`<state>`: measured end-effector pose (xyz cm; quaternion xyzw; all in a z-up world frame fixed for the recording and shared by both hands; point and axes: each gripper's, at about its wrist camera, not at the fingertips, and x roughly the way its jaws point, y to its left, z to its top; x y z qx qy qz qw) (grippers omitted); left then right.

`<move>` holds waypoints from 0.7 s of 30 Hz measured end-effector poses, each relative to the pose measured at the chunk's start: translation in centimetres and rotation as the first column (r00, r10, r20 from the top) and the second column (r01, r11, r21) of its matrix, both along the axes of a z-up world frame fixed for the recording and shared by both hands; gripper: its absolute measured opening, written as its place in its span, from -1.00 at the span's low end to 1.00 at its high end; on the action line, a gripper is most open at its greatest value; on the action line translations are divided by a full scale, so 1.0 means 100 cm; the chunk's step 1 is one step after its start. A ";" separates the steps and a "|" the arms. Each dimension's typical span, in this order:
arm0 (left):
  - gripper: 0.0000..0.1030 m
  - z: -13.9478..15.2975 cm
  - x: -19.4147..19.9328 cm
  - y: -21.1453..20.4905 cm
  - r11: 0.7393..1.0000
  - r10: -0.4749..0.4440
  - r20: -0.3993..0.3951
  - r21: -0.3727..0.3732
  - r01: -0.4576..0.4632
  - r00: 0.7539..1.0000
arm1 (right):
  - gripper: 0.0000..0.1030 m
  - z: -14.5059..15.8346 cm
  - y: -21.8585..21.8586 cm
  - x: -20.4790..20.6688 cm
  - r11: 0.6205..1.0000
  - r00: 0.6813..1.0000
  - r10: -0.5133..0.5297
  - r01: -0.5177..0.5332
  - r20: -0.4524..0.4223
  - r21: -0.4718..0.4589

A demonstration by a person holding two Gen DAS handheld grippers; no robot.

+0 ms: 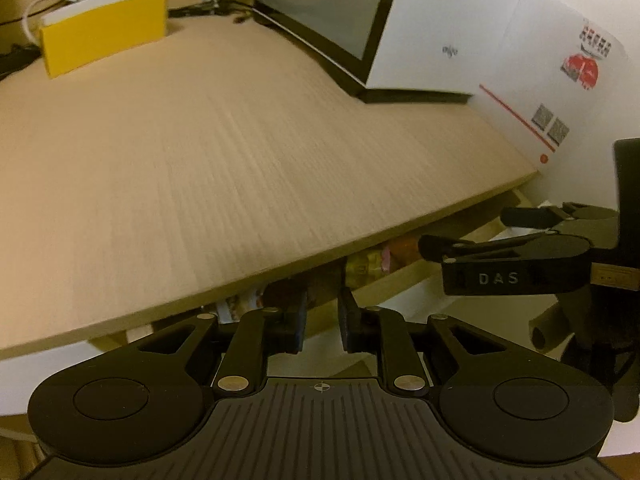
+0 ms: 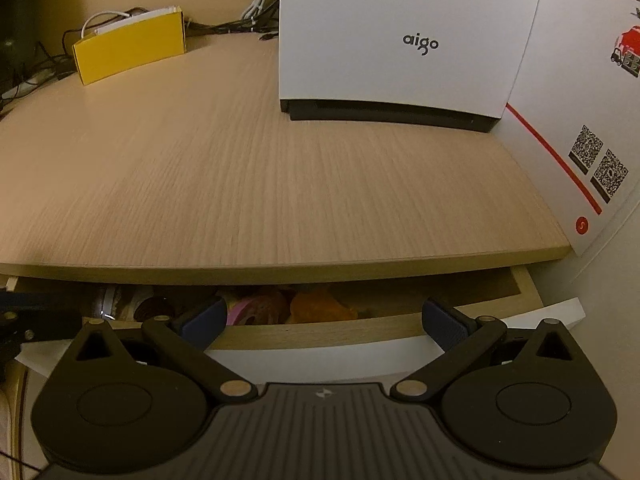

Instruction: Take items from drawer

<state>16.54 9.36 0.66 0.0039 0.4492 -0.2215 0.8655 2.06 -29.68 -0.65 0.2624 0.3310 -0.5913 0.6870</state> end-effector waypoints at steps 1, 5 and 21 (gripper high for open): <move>-0.64 -0.001 0.003 -0.001 1.000 -0.007 -0.009 0.005 0.007 1.000 | 1.00 0.000 0.001 0.000 1.000 1.000 -0.001 0.001 0.000 0.002; -0.62 -0.005 0.008 -0.007 0.999 -0.032 -0.030 -0.005 0.032 0.999 | 1.00 0.000 0.009 -0.002 1.000 1.000 -0.001 0.001 0.001 -0.009; -0.63 -0.020 -0.022 -0.027 0.964 0.263 -0.061 0.067 -0.259 0.963 | 1.00 -0.002 0.042 -0.014 0.996 0.994 0.083 -0.083 0.065 0.005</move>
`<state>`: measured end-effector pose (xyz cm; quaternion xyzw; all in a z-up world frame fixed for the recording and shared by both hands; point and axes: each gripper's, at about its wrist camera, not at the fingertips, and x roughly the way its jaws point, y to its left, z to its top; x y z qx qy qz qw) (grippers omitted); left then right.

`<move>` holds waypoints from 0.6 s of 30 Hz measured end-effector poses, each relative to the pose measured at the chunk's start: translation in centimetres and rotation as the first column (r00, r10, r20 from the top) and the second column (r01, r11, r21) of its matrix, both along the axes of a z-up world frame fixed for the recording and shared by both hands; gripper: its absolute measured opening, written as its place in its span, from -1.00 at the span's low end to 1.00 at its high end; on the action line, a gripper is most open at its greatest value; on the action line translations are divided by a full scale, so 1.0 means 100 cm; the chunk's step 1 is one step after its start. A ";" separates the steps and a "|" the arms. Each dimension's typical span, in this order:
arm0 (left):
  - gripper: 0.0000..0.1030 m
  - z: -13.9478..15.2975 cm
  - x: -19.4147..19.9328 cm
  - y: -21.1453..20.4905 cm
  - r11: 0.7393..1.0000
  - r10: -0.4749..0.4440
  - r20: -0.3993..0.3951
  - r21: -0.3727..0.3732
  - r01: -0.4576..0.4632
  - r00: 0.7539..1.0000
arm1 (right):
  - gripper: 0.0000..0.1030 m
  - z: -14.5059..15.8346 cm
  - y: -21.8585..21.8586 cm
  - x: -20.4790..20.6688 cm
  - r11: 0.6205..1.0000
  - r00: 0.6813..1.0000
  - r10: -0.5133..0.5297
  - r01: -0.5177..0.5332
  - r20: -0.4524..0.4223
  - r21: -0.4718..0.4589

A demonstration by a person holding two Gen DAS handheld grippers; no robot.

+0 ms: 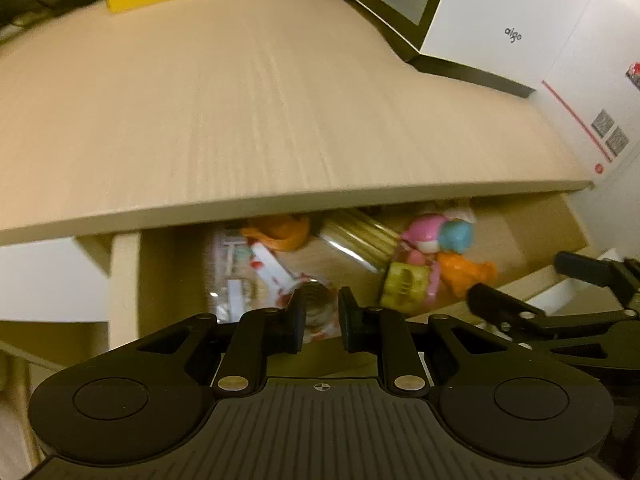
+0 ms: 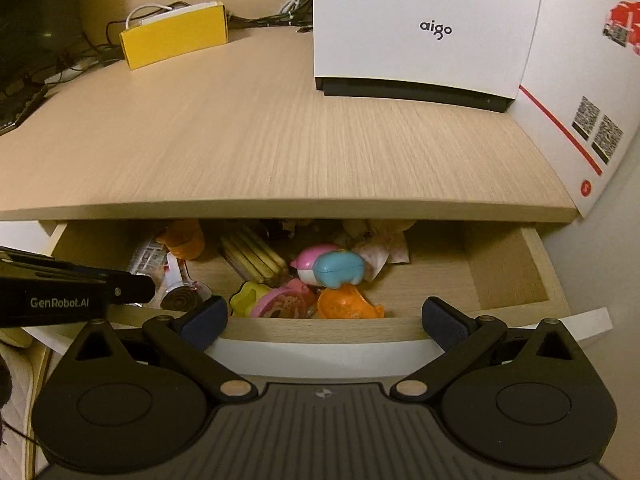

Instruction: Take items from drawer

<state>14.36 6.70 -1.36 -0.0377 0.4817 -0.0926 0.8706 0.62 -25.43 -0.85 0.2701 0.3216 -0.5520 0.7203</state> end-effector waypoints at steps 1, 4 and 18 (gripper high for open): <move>-0.63 0.001 -0.004 0.000 1.000 0.019 0.002 0.000 -0.019 1.000 | 1.00 -0.001 0.003 -0.001 1.000 1.000 0.003 -0.003 0.003 -0.006; -0.63 0.003 -0.015 0.001 0.998 0.059 0.001 -0.015 -0.059 0.998 | 1.00 0.000 0.004 -0.005 1.000 1.000 0.014 -0.014 0.015 0.010; -0.63 0.010 -0.042 0.014 0.992 -0.117 0.025 -0.032 0.118 0.993 | 1.00 0.005 0.025 -0.006 0.995 0.999 -0.019 0.022 -0.033 0.100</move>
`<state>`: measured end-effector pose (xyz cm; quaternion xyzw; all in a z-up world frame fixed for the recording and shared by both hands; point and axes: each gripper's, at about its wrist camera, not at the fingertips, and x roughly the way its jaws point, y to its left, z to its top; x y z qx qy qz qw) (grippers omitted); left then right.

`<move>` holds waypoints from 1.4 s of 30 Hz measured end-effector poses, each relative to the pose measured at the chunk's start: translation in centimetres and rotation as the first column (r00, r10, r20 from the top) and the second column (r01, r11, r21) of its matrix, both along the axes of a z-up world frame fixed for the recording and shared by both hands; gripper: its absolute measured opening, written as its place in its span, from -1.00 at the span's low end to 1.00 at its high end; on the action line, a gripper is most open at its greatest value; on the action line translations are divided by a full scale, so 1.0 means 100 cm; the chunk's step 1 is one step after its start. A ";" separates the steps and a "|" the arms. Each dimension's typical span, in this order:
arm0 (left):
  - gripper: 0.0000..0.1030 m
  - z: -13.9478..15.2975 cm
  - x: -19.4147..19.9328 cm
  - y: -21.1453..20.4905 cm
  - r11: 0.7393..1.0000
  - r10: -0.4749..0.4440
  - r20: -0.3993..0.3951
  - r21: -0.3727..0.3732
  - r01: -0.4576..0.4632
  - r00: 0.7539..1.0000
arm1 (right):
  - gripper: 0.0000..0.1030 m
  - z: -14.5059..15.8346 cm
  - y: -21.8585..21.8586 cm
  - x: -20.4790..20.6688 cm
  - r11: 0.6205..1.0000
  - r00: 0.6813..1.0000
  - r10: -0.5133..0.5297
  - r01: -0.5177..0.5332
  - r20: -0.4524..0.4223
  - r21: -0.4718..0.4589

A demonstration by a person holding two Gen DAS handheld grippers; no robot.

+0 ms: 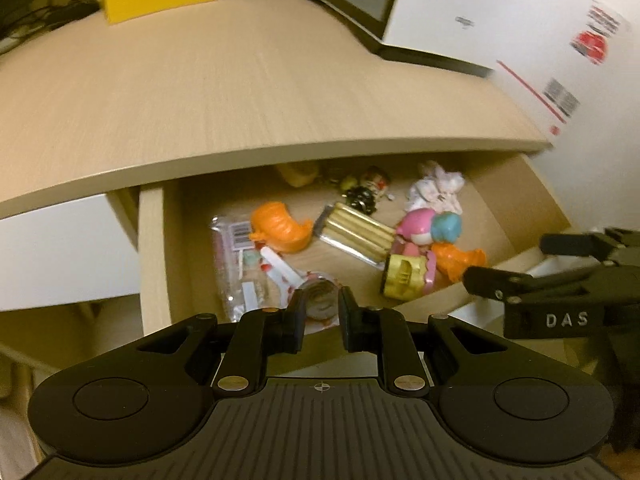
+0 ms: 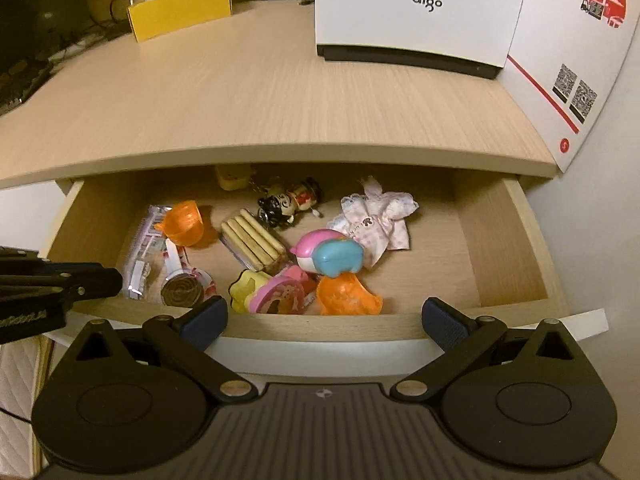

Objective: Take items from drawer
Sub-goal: 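Move the right tool into the drawer toward the keychain figurine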

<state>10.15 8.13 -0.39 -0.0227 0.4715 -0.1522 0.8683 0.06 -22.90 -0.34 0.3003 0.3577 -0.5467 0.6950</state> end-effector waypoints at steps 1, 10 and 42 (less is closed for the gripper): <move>-0.64 -0.001 -0.001 0.002 1.000 -0.010 0.000 -0.012 0.010 1.000 | 1.00 0.000 0.003 0.001 1.000 1.000 -0.005 0.005 -0.003 -0.001; -0.72 -0.015 0.016 0.001 0.992 -0.121 -0.065 -0.049 0.117 0.991 | 1.00 0.002 0.003 0.007 0.997 0.998 -0.054 0.055 -0.021 0.047; -0.69 -0.003 0.052 -0.064 0.937 -0.349 -0.094 -0.011 0.350 0.932 | 0.98 0.026 -0.052 -0.065 1.000 0.997 0.001 -0.003 -0.078 -0.028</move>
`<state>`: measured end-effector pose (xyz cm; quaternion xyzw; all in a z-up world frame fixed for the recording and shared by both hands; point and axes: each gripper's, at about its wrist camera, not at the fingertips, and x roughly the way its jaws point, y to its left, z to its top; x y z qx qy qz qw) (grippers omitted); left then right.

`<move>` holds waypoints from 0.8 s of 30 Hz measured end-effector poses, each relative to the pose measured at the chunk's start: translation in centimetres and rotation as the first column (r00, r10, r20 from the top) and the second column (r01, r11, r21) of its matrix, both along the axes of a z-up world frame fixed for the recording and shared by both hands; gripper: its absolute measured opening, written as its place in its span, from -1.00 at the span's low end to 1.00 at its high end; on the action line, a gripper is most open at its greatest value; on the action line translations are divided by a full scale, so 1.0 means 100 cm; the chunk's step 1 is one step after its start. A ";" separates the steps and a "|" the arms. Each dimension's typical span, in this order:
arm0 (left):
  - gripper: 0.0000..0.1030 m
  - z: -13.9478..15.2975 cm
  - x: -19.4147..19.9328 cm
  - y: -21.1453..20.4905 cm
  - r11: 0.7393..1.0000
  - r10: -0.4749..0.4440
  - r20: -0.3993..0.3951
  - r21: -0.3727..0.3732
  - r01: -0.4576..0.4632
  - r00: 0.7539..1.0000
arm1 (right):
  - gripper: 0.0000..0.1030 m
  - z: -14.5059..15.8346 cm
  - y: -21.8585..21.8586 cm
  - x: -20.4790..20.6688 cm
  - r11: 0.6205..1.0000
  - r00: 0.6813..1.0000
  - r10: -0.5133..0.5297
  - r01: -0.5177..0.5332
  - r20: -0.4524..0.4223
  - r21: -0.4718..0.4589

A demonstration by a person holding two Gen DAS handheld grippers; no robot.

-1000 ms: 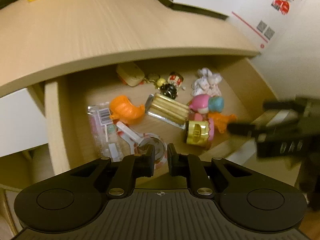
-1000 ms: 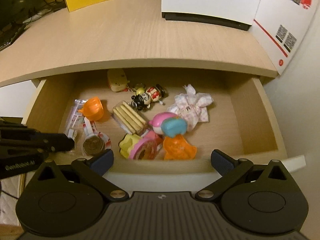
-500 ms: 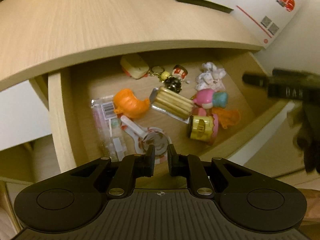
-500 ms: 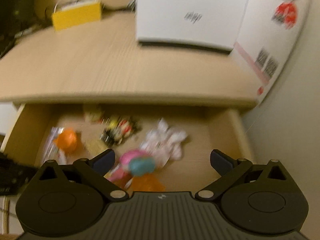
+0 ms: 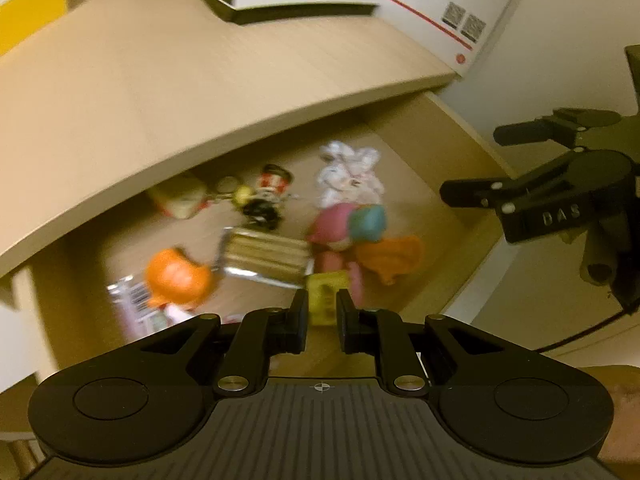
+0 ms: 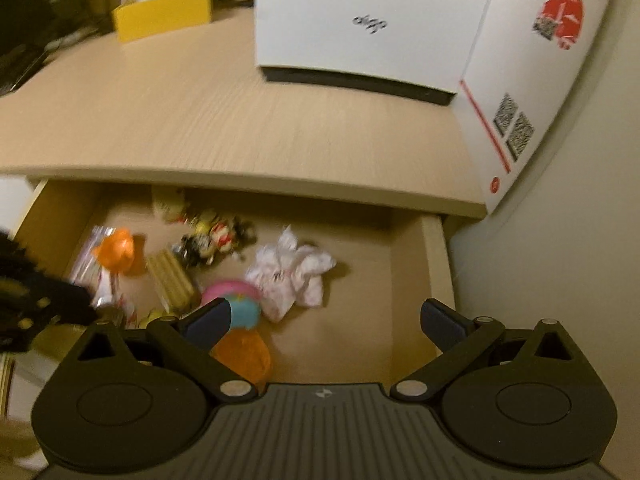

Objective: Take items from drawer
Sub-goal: 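Move the right tool into the drawer toward the keychain figurine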

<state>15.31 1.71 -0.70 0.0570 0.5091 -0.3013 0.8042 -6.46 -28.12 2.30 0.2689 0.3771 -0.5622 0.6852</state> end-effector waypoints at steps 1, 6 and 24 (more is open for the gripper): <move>-0.69 -0.001 0.002 -0.006 1.000 -0.007 -0.012 -0.004 0.007 1.000 | 0.98 0.001 0.001 -0.001 1.000 1.000 0.008 -0.008 -0.005 0.001; -0.68 -0.007 0.007 -0.027 0.999 -0.032 -0.037 0.019 0.033 0.999 | 0.98 0.003 0.001 -0.012 1.000 1.000 -0.023 0.023 0.020 0.011; -0.68 -0.031 0.053 0.006 0.981 0.173 -0.071 0.103 -0.165 0.982 | 0.85 -0.015 0.029 -0.009 0.995 0.989 0.001 -0.017 0.150 0.099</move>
